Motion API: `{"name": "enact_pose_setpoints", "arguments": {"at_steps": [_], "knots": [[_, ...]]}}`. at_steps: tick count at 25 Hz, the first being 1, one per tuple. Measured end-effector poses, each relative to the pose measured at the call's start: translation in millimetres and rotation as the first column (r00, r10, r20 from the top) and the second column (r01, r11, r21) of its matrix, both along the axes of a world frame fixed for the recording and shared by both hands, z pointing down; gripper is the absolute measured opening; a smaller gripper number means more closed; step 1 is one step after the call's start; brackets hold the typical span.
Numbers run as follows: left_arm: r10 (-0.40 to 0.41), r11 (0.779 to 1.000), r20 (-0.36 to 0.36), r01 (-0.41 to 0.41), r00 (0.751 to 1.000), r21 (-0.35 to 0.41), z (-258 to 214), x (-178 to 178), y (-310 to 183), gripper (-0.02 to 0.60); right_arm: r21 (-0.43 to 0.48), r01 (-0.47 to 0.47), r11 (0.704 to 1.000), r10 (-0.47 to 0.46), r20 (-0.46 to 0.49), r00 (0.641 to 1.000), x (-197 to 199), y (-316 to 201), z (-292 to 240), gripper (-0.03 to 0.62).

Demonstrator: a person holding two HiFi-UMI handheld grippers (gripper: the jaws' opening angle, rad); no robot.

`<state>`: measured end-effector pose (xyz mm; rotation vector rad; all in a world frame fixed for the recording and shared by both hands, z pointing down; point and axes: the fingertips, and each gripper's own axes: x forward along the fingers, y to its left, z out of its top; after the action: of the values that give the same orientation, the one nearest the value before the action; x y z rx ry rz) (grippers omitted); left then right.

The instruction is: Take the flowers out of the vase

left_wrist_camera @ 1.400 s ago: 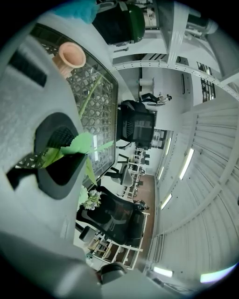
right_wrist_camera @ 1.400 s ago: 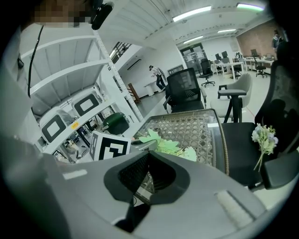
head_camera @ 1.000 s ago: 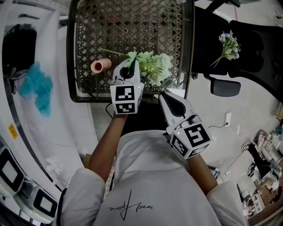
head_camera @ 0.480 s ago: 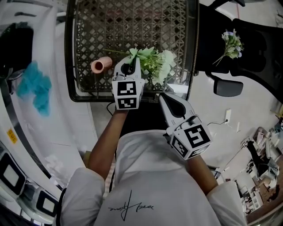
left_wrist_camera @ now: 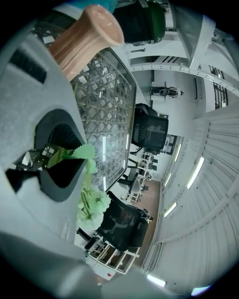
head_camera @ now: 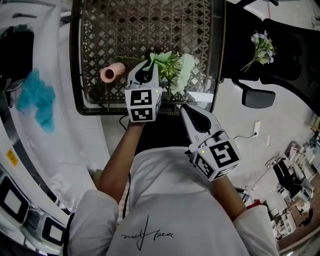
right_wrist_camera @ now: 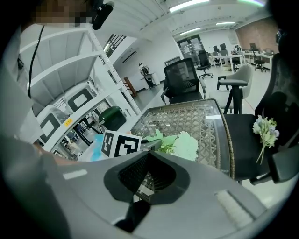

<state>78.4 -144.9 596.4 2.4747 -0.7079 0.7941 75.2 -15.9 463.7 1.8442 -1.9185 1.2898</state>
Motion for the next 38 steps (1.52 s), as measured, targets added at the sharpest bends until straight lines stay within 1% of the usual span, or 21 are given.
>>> {"name": "enact_pose_setpoints", "arguments": {"at_steps": [2, 5, 8, 16, 27, 31, 35, 38], "knots": [[0.005, 1.0, -0.005, -0.005, 1.0, -0.014, 0, 1, 1, 0.066, -0.002, -0.001, 1.0, 0.001, -0.001, 1.0, 0, 0, 1, 0.005], [0.023, 0.999, -0.016, -0.024, 1.0, -0.045, 1, 4, 4, 0.141, -0.004, -0.001, 1.0, 0.001, -0.001, 1.0, 1, 0, 3, 0.005], [0.036, 0.998, -0.027, -0.037, 0.999, -0.055, -1, 6, 6, 0.17, -0.001, 0.001, 1.0, -0.001, 0.001, 1.0, 1, -2, 3, 0.005], [0.044, 0.997, -0.035, -0.046, 0.998, -0.061, -8, 8, 14, 0.175, 0.012, 0.003, 1.0, -0.003, -0.002, 1.0, 4, -4, -2, 0.005], [0.048, 0.998, -0.055, -0.051, 0.997, -0.041, -31, 12, 22, 0.175, 0.063, 0.01, 0.998, -0.009, -0.023, 1.0, 11, -9, -20, 0.005], [0.037, 0.997, -0.09, -0.043, 0.995, -0.064, -48, 10, 27, 0.176, 0.082, 0.018, 0.997, -0.016, -0.031, 0.999, 11, -11, -29, 0.005], [0.033, 0.998, -0.112, -0.039, 0.993, -0.052, -66, 7, 31, 0.173, 0.103, 0.031, 0.994, -0.027, -0.042, 0.999, 9, -13, -39, 0.005], [0.032, 0.999, -0.124, -0.037, 0.992, -0.036, -76, 3, 34, 0.15, 0.119, 0.039, 0.992, -0.034, -0.048, 0.998, 7, -15, -44, 0.005]]}}
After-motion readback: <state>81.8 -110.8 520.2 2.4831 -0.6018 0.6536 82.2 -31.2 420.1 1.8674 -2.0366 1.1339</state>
